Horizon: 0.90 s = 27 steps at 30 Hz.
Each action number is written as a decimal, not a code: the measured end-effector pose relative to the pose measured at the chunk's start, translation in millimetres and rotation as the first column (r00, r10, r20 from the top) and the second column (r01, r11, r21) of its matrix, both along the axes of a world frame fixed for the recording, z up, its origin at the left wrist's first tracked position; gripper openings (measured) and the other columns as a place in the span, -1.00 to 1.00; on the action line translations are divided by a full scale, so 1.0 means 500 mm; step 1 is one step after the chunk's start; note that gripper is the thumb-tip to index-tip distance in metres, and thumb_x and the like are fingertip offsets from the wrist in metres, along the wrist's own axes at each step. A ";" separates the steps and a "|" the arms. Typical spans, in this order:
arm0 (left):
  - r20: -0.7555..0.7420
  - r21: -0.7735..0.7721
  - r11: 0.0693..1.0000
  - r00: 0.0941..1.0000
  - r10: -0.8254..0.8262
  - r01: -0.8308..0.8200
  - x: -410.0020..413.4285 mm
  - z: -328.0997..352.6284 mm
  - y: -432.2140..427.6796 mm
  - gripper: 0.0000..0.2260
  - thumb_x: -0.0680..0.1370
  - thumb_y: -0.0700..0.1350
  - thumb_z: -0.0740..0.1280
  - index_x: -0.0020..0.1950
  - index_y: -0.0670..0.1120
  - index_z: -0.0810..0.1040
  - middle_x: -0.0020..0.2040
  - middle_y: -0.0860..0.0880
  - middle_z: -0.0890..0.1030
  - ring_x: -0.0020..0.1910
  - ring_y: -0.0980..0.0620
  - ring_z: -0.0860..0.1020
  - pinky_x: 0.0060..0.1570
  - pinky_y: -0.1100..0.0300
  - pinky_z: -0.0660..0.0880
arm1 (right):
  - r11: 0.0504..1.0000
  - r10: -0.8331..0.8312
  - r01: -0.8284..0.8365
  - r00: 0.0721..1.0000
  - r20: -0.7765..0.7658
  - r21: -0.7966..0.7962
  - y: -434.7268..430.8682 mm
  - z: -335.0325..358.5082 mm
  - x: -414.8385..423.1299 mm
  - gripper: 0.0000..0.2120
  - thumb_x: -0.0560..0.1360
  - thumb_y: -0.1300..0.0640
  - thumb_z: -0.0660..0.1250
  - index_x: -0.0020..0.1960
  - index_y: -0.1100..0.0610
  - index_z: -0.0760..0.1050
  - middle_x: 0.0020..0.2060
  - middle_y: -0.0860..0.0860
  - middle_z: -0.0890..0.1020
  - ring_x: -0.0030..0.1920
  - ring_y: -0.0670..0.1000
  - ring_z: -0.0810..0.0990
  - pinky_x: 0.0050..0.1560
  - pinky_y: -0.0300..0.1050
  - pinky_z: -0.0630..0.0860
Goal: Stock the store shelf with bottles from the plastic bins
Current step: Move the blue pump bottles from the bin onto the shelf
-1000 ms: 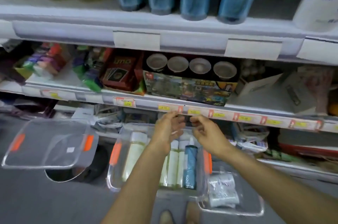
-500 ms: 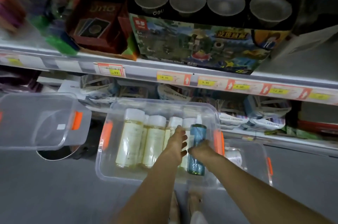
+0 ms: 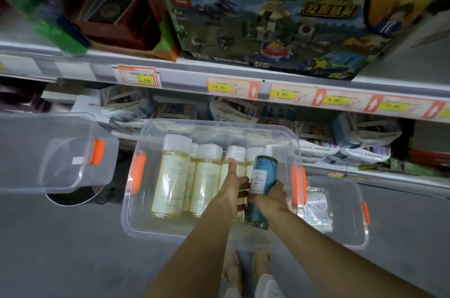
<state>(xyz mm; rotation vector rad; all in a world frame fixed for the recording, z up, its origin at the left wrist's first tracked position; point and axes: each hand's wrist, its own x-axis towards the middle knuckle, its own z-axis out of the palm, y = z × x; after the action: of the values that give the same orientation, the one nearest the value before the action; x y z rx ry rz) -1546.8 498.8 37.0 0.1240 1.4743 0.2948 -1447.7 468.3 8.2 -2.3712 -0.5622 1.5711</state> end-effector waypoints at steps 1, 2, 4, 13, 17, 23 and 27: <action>0.002 0.010 1.000 1.000 -0.018 0.018 -0.006 0.008 0.000 -0.20 0.55 0.46 -0.06 0.35 -0.14 0.53 0.22 -0.08 0.61 0.21 -0.07 0.54 0.38 -0.11 0.39 | 0.999 -0.044 0.045 0.998 -0.050 0.011 -0.003 0.004 0.003 -0.23 0.27 0.27 0.56 0.36 0.11 0.24 0.20 0.15 0.52 0.17 0.21 0.56 0.20 0.21 0.55; 0.012 0.017 0.999 0.999 -0.030 0.030 -0.012 0.018 -0.001 -0.24 0.56 0.44 -0.03 0.33 -0.14 0.55 0.23 -0.08 0.60 0.22 -0.06 0.53 0.36 -0.11 0.40 | 0.997 -0.077 0.079 0.992 -0.103 0.013 -0.005 0.013 0.005 -0.25 0.27 0.28 0.56 0.33 0.10 0.26 0.17 0.14 0.54 0.14 0.20 0.58 0.17 0.22 0.56; 0.030 0.028 0.999 0.999 -0.035 0.034 -0.025 0.043 -0.003 -0.36 0.59 0.38 0.08 0.23 -0.14 0.59 0.21 -0.09 0.62 0.22 -0.05 0.54 0.33 -0.12 0.43 | 0.994 -0.105 0.109 0.976 -0.193 0.011 -0.006 0.042 0.007 -0.33 0.30 0.33 0.54 0.29 0.11 0.29 0.12 0.14 0.57 0.09 0.20 0.61 0.13 0.22 0.59; 0.070 0.190 0.981 0.997 0.038 -0.051 -0.059 0.193 -0.019 -0.58 0.60 0.19 0.30 0.16 -0.15 0.60 0.07 -0.14 0.66 0.02 -0.09 0.63 -0.04 0.03 0.61 | 0.991 0.045 0.026 0.864 -0.502 0.133 -0.005 0.226 0.028 -0.39 0.22 0.31 0.47 0.25 0.15 0.43 0.03 0.19 0.67 -0.01 0.19 0.67 -0.10 0.03 0.61; 0.047 0.318 0.946 0.998 0.041 -0.054 -0.073 0.285 -0.010 -0.62 0.54 0.18 0.38 0.08 -0.13 0.62 -0.05 -0.09 0.67 -0.05 -0.06 0.62 -0.12 0.06 0.59 | 0.965 0.227 -0.116 0.816 -0.531 0.235 0.000 0.319 0.030 -0.26 0.12 0.25 0.45 0.31 0.19 0.41 0.09 0.18 0.66 0.05 0.15 0.66 -0.03 -0.02 0.58; 0.003 0.566 0.823 0.998 0.067 -0.057 -0.091 0.438 0.002 -0.66 0.51 0.12 0.44 0.10 -0.13 0.64 -0.16 -0.04 0.71 -0.12 -0.02 0.64 -0.09 0.06 0.59 | 0.883 0.396 -0.163 0.762 -0.512 0.440 0.002 0.461 0.031 -0.24 0.16 0.19 0.56 0.32 0.17 0.41 0.17 0.13 0.64 0.14 0.10 0.65 0.16 0.03 0.58; 0.036 0.707 0.702 0.996 0.086 -0.086 -0.098 0.541 0.010 -0.69 0.51 0.11 0.42 0.08 -0.10 0.65 -0.16 -0.01 0.72 -0.14 0.02 0.65 -0.17 0.12 0.57 | 0.779 0.538 -0.294 0.767 -0.349 0.554 -0.008 0.555 0.039 -0.18 0.09 -0.07 0.66 0.27 0.01 0.43 0.13 0.02 0.68 0.11 0.02 0.68 0.22 0.08 0.57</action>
<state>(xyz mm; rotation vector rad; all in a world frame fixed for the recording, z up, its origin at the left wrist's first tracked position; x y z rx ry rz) -1596.0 503.6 307.4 0.6835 1.2947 0.9425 -1428.4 464.4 285.7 -1.4526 -1.2651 1.8563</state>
